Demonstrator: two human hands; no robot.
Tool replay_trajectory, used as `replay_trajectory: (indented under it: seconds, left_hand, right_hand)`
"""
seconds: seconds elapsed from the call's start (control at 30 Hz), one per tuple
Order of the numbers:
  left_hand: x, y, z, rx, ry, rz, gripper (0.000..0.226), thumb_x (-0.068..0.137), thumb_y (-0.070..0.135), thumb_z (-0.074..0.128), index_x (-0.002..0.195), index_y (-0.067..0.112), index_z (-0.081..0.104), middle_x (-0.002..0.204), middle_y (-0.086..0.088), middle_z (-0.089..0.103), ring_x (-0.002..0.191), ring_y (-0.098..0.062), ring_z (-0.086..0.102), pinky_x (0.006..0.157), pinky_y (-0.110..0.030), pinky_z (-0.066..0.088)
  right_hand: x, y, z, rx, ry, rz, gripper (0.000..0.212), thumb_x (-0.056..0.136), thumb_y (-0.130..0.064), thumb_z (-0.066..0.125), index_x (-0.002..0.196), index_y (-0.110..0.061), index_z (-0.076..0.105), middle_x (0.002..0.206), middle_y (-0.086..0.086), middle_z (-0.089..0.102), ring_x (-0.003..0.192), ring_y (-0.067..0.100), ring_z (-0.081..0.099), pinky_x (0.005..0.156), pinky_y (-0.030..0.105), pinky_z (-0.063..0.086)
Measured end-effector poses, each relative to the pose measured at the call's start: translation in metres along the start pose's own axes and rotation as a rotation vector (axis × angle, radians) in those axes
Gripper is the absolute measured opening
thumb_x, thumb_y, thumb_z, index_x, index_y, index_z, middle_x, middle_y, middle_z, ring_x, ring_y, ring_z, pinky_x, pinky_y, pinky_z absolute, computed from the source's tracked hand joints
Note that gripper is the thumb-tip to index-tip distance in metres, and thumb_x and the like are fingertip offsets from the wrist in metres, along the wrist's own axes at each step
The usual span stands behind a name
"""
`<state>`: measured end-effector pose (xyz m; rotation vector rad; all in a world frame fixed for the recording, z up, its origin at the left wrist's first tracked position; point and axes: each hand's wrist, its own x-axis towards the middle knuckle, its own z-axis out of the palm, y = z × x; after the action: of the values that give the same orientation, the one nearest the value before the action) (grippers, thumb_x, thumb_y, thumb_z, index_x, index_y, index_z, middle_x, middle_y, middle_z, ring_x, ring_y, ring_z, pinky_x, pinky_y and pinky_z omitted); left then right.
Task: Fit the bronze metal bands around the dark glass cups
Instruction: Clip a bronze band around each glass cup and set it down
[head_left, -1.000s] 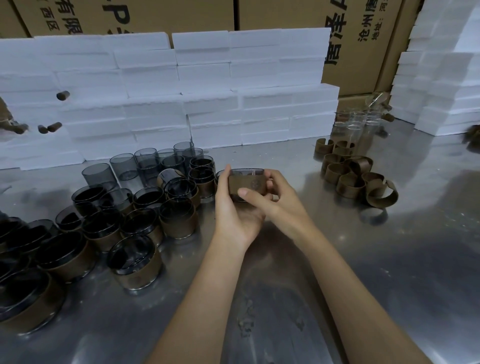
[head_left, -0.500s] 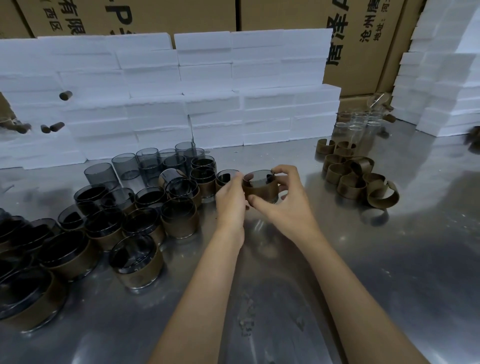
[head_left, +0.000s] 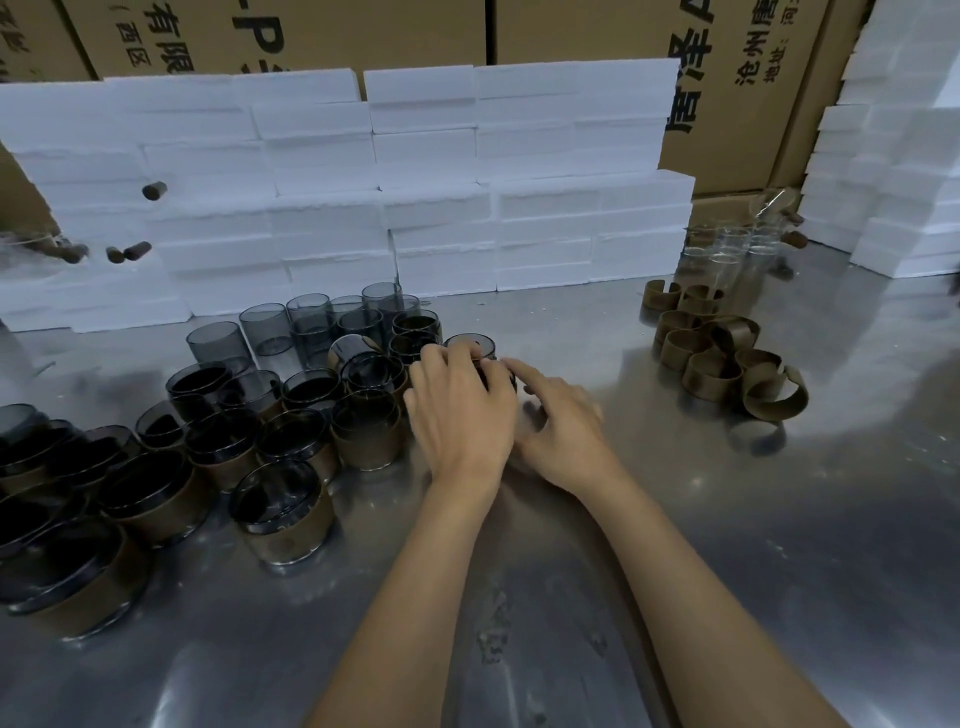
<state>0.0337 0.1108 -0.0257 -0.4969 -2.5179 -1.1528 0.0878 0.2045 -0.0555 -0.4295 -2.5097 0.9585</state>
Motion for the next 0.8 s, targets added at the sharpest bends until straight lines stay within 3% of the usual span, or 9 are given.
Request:
replay_trajectory:
  seconds: [0.07,0.13,0.2,0.3,0.43,0.5,0.67,0.8]
  left_hand:
    - [0.002,-0.001,-0.004,-0.046,0.027,0.0,0.024,0.1,0.023,0.05,0.12,0.018,0.063,0.121,-0.005,0.056,0.121,-0.026,0.047,0.101,-0.038,0.036]
    - [0.011,-0.002,-0.01,-0.113,0.07,-0.016,0.023,0.098,0.019,0.05,0.118,0.018,0.063,0.121,-0.005,0.058,0.121,-0.025,0.048,0.101,-0.04,0.037]
    - [0.036,-0.001,-0.018,-0.154,0.069,-0.039,0.024,0.098,0.018,0.049,0.116,0.017,0.065,0.121,-0.006,0.062,0.121,-0.027,0.052,0.103,-0.044,0.041]
    - [0.103,-0.008,-0.027,0.064,-0.058,-0.013,0.03,0.098,0.013,0.046,0.122,0.013,0.064,0.13,-0.012,0.061,0.128,-0.033,0.049,0.105,-0.045,0.042]
    - [0.178,-0.036,-0.028,0.553,-0.342,0.051,0.04,0.099,0.013,0.048,0.137,0.014,0.061,0.147,-0.018,0.048,0.14,-0.038,0.037,0.112,-0.048,0.035]
    - [0.197,-0.054,-0.021,0.656,-0.447,0.083,0.042,0.099,0.013,0.049,0.139,0.016,0.061,0.151,-0.017,0.045,0.141,-0.04,0.036,0.114,-0.049,0.035]
    - [0.215,-0.079,-0.001,0.604,-0.59,0.074,0.038,0.1,0.007,0.05,0.134,0.013,0.065,0.145,-0.015,0.056,0.134,-0.037,0.049,0.112,-0.038,0.036]
    - [0.22,-0.088,0.006,0.591,-0.496,0.108,0.031,0.097,0.012,0.059,0.125,0.018,0.07,0.133,-0.015,0.063,0.125,-0.038,0.053,0.107,-0.05,0.045]
  right_hand:
    - [0.003,0.001,0.002,0.043,-0.009,0.033,0.083,0.07,-0.067,0.044,0.151,-0.046,0.042,0.124,-0.005,0.061,0.119,0.017,0.05,0.107,0.04,0.038]
    - [0.007,0.004,0.003,0.245,0.061,0.124,0.068,0.084,-0.058,0.063,0.149,-0.041,0.047,0.125,-0.008,0.061,0.121,0.015,0.053,0.106,0.036,0.043]
    - [0.012,0.008,0.0,0.427,0.138,0.218,0.053,0.089,-0.05,0.067,0.139,-0.036,0.056,0.116,-0.011,0.063,0.112,0.014,0.058,0.094,0.031,0.049]
    - [0.016,0.007,-0.001,0.563,0.205,0.302,0.048,0.078,-0.056,0.06,0.119,-0.032,0.064,0.107,-0.013,0.066,0.1,0.014,0.064,0.088,0.04,0.056]
    - [0.022,0.012,0.003,0.565,0.253,0.307,0.035,0.085,-0.051,0.059,0.11,-0.028,0.065,0.102,-0.008,0.069,0.092,0.014,0.065,0.088,0.043,0.055]
    - [0.025,0.015,0.005,0.558,0.254,0.313,0.036,0.083,-0.053,0.058,0.108,-0.028,0.065,0.099,-0.007,0.069,0.091,0.017,0.066,0.09,0.045,0.055]
    - [0.03,0.019,0.008,0.568,0.255,0.326,0.04,0.076,-0.059,0.054,0.103,-0.031,0.065,0.095,-0.009,0.069,0.091,0.018,0.067,0.092,0.047,0.056]
    - [0.031,0.019,0.008,0.577,0.255,0.331,0.037,0.077,-0.058,0.054,0.097,-0.03,0.065,0.096,-0.008,0.07,0.09,0.02,0.067,0.092,0.049,0.056]
